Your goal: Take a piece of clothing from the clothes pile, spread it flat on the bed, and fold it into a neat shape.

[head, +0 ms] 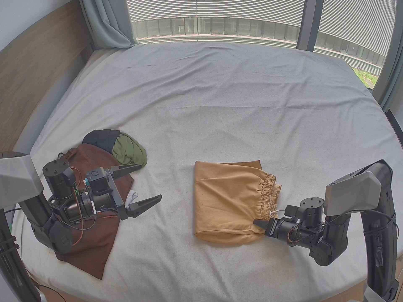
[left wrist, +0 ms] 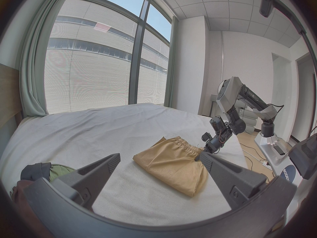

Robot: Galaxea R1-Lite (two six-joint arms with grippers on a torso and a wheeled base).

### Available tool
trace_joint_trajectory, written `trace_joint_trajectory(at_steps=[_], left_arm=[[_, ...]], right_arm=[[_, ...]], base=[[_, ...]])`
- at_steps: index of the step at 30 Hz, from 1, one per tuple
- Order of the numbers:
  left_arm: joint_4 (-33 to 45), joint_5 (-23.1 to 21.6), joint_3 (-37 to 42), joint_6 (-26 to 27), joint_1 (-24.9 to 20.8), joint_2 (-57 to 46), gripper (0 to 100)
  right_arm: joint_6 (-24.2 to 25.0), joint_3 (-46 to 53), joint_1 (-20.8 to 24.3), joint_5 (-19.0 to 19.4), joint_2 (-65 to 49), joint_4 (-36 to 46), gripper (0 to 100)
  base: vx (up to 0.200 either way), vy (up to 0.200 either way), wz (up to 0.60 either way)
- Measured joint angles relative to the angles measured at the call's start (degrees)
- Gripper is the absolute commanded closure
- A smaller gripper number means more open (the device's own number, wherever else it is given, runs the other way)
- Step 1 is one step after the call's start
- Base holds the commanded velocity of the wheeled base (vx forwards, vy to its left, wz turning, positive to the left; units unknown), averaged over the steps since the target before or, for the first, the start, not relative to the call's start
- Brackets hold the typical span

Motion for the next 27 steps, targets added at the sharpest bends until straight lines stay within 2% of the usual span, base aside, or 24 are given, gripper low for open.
trace_joint_trajectory(at_steps=[9, 18, 27], left_arm=[[-0.01, 0.0, -0.2, -0.02, 0.02, -0.1, 0], [0.0, 0.02, -0.16, -0.02, -0.02, -0.17, 0], [0.0, 0.71, 0.52, -0.11, -1.16, -0.23, 0]], right_arm=[[-0.02, 0.06, 0.48, 1.0, -1.12, -0.04, 100], [-0.04, 0.89, 0.85, 5.92, -7.85, -0.15, 100], [-0.26, 0.78, 0.85, 12.85, -13.69, 0.0, 100]], base=[[0.0, 0.0, 0.0], [0.0, 0.0, 0.0], [0.0, 0.0, 0.0]])
